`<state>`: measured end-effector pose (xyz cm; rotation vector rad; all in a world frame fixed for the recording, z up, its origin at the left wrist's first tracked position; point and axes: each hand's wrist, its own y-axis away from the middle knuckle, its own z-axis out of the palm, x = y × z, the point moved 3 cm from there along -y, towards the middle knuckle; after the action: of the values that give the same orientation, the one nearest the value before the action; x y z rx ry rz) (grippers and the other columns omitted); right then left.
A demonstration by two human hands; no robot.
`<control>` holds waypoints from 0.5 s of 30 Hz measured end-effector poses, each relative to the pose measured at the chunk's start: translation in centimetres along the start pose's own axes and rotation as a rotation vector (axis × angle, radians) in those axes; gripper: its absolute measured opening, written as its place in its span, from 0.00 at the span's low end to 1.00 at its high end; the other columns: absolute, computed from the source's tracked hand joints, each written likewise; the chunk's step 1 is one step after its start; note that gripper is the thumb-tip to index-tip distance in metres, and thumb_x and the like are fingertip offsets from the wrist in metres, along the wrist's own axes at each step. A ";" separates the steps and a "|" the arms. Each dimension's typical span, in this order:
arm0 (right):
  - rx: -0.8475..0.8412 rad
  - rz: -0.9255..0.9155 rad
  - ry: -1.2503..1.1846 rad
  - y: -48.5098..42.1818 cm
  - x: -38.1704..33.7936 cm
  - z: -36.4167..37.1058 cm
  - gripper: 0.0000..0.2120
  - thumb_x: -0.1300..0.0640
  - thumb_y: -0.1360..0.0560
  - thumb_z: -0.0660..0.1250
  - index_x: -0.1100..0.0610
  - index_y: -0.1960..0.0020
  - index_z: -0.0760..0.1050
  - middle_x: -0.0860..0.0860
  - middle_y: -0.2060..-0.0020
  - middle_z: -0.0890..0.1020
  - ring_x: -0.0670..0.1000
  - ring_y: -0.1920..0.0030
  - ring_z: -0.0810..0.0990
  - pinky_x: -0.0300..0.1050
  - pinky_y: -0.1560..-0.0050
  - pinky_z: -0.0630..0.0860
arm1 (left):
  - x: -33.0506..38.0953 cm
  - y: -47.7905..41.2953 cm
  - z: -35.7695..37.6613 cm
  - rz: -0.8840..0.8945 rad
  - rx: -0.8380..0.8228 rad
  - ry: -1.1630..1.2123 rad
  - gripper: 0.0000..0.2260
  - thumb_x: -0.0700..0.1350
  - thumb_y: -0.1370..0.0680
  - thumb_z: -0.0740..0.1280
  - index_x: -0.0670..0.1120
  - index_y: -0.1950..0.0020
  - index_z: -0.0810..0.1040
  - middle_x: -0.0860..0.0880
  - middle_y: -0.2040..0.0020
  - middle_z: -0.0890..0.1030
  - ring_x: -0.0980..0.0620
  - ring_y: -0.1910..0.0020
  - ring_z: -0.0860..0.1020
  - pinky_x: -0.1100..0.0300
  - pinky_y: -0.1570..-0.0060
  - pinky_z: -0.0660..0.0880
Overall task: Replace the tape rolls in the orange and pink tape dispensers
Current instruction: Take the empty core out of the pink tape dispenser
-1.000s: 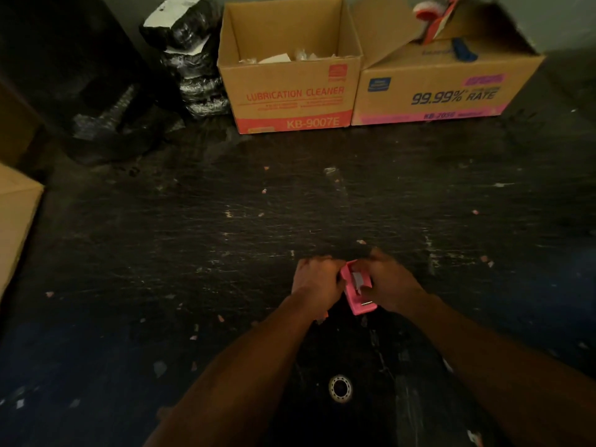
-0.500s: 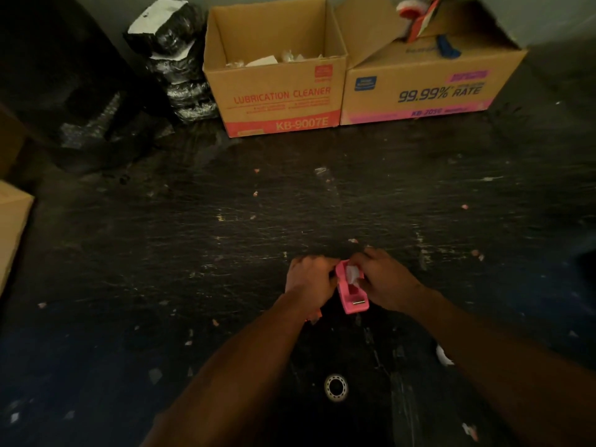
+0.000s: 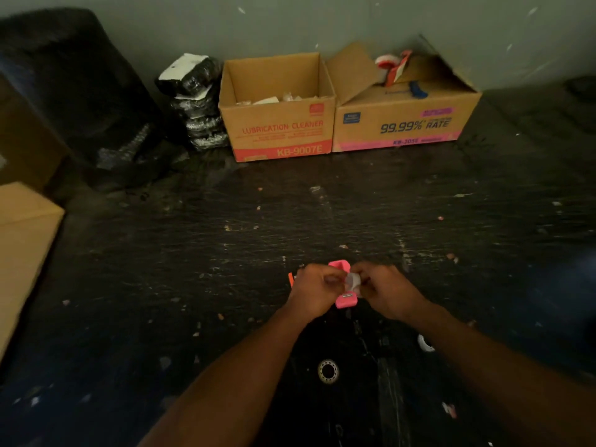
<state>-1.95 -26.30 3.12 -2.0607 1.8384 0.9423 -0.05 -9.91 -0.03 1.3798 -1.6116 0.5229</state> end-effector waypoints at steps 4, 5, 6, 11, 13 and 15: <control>0.014 -0.041 -0.006 2.2 -0.4 0.0 0.14 0.62 0.28 0.71 0.53 0.43 0.79 0.51 0.52 0.86 0.51 0.51 0.84 0.47 0.49 0.79 | 0.4 2.5 0.4 -0.007 0.030 0.084 0.10 0.42 0.26 0.77 0.45 0.45 0.88 0.47 0.50 0.89 0.51 0.49 0.87 0.54 0.44 0.81; 0.015 -0.049 -0.010 2.7 -0.6 0.0 0.14 0.62 0.28 0.71 0.52 0.43 0.79 0.51 0.52 0.86 0.52 0.51 0.84 0.47 0.49 0.79 | 0.6 3.1 0.4 -0.023 0.037 0.107 0.11 0.42 0.26 0.77 0.44 0.45 0.87 0.46 0.49 0.89 0.50 0.49 0.87 0.55 0.44 0.81; 0.012 -0.054 -0.013 3.0 -0.8 0.0 0.13 0.61 0.27 0.71 0.52 0.43 0.79 0.52 0.52 0.86 0.52 0.51 0.84 0.49 0.48 0.80 | 0.7 3.7 0.5 -0.039 0.047 0.131 0.11 0.41 0.26 0.77 0.43 0.45 0.87 0.46 0.49 0.89 0.49 0.49 0.87 0.56 0.44 0.81; -0.017 -0.040 -0.010 4.5 -0.8 0.9 0.13 0.59 0.27 0.72 0.51 0.43 0.77 0.50 0.51 0.86 0.50 0.51 0.84 0.52 0.47 0.81 | 0.4 5.7 0.8 -0.117 0.075 0.195 0.09 0.44 0.27 0.77 0.46 0.48 0.87 0.48 0.52 0.89 0.53 0.54 0.87 0.58 0.48 0.82; -0.036 -0.001 -0.012 5.1 -0.2 1.4 0.13 0.56 0.28 0.73 0.50 0.44 0.78 0.49 0.50 0.85 0.48 0.50 0.83 0.51 0.46 0.81 | -0.2 6.4 0.8 -0.174 0.082 0.227 0.09 0.42 0.27 0.78 0.45 0.48 0.86 0.47 0.54 0.88 0.55 0.59 0.85 0.61 0.52 0.82; -0.073 0.053 -0.021 5.8 0.8 2.2 0.14 0.55 0.31 0.75 0.50 0.47 0.78 0.48 0.51 0.85 0.47 0.50 0.84 0.49 0.47 0.82 | -0.9 7.5 0.7 -0.233 0.109 0.252 0.06 0.41 0.28 0.78 0.46 0.52 0.86 0.47 0.56 0.88 0.56 0.62 0.84 0.61 0.53 0.82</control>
<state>-8.11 -26.84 2.33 -2.0444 1.8835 1.0554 -7.27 -7.85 0.65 1.4946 -1.2181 0.6248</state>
